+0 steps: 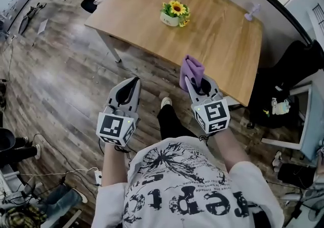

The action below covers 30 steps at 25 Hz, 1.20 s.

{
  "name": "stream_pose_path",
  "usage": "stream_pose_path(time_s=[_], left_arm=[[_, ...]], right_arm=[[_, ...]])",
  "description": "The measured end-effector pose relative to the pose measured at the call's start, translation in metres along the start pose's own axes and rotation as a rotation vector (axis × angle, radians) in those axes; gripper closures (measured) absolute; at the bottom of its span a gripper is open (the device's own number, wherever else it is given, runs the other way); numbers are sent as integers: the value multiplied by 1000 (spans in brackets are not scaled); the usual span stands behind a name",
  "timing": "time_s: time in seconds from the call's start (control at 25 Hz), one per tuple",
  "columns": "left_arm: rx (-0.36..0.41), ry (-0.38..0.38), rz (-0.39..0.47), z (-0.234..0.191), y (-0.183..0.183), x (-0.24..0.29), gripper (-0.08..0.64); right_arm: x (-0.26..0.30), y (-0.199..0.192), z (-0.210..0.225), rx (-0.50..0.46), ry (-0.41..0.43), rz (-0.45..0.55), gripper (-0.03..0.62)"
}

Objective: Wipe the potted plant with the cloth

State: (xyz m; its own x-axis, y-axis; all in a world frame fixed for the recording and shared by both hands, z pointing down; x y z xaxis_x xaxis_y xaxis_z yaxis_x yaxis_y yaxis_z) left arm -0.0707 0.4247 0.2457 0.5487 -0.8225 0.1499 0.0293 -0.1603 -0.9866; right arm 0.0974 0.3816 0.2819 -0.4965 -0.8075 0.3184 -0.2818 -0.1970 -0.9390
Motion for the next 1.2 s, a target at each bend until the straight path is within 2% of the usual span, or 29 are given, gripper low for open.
stream_pose_path(time_s=[0.16, 0.36, 0.48, 0.6, 0.72, 0.88, 1.04, 1.2], left_arm=[[-21, -6, 40, -42, 22, 47, 557], [20, -10, 32, -104, 51, 122, 556], [43, -16, 22, -132, 60, 168, 557], [39, -26, 2, -152, 57, 207, 557], [21, -79, -45, -165, 44, 238, 557], [38, -181, -70, -179, 40, 284, 557], [38, -298, -97, -196, 29, 330, 557], [9, -389, -175, -225, 4, 371, 557]], right_arm=[[67, 23, 32, 5, 9, -1, 525], [146, 53, 75, 9, 5, 5, 525], [183, 56, 105, 8, -6, 9, 525], [208, 51, 137, 43, -51, -2, 525], [223, 39, 159, 81, -106, -63, 525], [248, 22, 179, 78, -148, -139, 523], [269, 2, 202, 103, -241, -214, 523], [287, -19, 216, 153, -333, -312, 523]])
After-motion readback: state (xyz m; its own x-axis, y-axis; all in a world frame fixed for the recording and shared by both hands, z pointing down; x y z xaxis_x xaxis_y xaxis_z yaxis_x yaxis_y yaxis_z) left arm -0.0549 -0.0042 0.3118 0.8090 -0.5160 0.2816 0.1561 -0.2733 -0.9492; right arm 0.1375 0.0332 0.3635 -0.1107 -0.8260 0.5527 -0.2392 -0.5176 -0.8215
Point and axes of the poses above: the fingertips, and each gripper's own axes: x forward along the fingers, z to its right, y out of its top, the point moved 1 cm from there along -x, backward along the fingers, and after that the axes turned 8 degrees about -y, right-handed, at the moved point
